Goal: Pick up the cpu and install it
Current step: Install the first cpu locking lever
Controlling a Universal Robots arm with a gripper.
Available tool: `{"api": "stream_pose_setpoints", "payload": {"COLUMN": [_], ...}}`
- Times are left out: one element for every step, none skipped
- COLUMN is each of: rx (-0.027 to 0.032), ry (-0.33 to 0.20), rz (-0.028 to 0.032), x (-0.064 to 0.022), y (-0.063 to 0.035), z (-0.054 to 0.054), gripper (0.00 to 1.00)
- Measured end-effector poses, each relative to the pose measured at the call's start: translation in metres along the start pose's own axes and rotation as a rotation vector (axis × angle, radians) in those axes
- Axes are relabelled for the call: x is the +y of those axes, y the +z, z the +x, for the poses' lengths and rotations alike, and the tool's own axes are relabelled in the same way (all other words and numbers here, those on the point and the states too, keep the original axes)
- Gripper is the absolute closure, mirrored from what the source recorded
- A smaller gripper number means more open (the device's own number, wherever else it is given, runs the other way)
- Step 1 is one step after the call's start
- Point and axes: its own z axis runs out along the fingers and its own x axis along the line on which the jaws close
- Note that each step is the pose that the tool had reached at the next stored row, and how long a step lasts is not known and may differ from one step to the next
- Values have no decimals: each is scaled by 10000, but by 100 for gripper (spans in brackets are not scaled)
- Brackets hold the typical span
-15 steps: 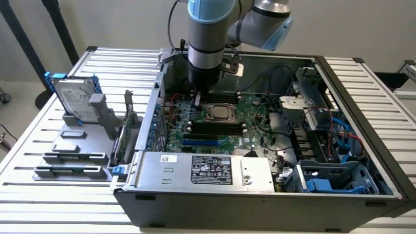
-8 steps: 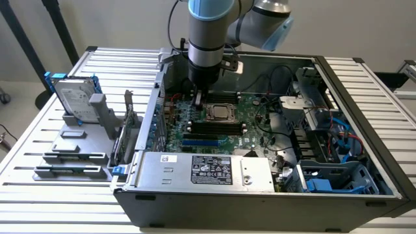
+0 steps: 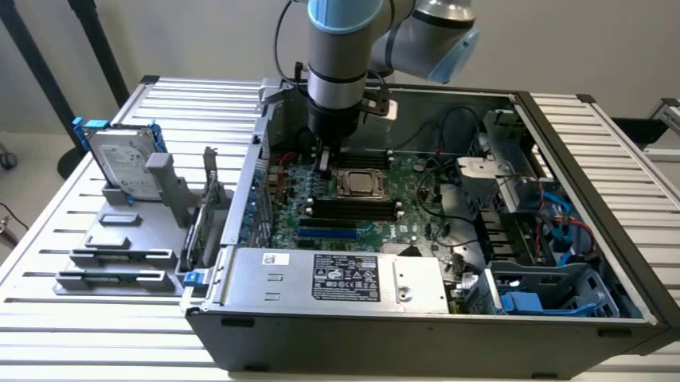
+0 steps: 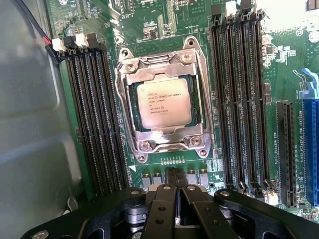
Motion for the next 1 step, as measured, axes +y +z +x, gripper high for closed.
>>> {"api": "stream_pose_setpoints", "payload": {"rx": [0], "ry": [0], "rz": [0], "x": [0], "y": [0], "z": [0], "gripper": [89]}}
